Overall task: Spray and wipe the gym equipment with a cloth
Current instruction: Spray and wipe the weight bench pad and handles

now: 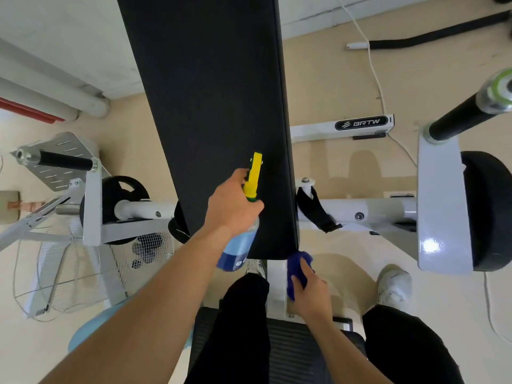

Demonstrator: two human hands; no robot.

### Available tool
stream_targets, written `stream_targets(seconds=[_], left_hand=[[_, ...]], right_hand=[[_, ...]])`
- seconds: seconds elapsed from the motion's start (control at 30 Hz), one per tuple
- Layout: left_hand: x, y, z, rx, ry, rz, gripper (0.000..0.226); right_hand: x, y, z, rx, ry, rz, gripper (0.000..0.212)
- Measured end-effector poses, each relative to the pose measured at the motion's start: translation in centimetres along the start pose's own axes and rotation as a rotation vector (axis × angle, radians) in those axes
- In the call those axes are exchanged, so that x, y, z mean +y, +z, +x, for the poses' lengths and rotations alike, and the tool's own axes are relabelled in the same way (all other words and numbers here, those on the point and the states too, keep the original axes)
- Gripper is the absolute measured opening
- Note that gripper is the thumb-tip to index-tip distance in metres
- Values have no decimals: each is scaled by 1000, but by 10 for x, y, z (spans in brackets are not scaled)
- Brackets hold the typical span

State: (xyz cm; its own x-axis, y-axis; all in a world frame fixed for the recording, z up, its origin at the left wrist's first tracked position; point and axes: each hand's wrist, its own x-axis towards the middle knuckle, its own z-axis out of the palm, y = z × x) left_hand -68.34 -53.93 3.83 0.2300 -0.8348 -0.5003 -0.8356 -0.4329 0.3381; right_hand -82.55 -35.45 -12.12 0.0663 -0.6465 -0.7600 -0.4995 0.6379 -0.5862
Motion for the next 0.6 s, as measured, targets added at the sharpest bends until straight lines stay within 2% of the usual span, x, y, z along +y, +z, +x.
stream_targets(seconds=[0.1,0.17,0.23,0.3,0.4,0.5,0.6], left_hand=[[8,4,2,-14,6,-54,38],[10,9,-1,-22,-1,-111,38],[11,12,-4,-23,5,-147,38],[11,14,-7,-34,14,-158,37],[13,17,-8,-83,46,-131,38],[24,24,-6,-190,114,-116,40],[46,35,-2,-317,191,-121,53]], right_hand=[[-49,-23,17,303,-116,182,56],[-97,-38,42,462,-268,251,54],[-129,-41,60,487,-411,212,54],[-130,-35,67,487,-451,149,56],[-83,-23,50,394,-337,45,57],[-45,-39,18,154,-79,180,42],[-41,-80,-10,228,-4,343,38]])
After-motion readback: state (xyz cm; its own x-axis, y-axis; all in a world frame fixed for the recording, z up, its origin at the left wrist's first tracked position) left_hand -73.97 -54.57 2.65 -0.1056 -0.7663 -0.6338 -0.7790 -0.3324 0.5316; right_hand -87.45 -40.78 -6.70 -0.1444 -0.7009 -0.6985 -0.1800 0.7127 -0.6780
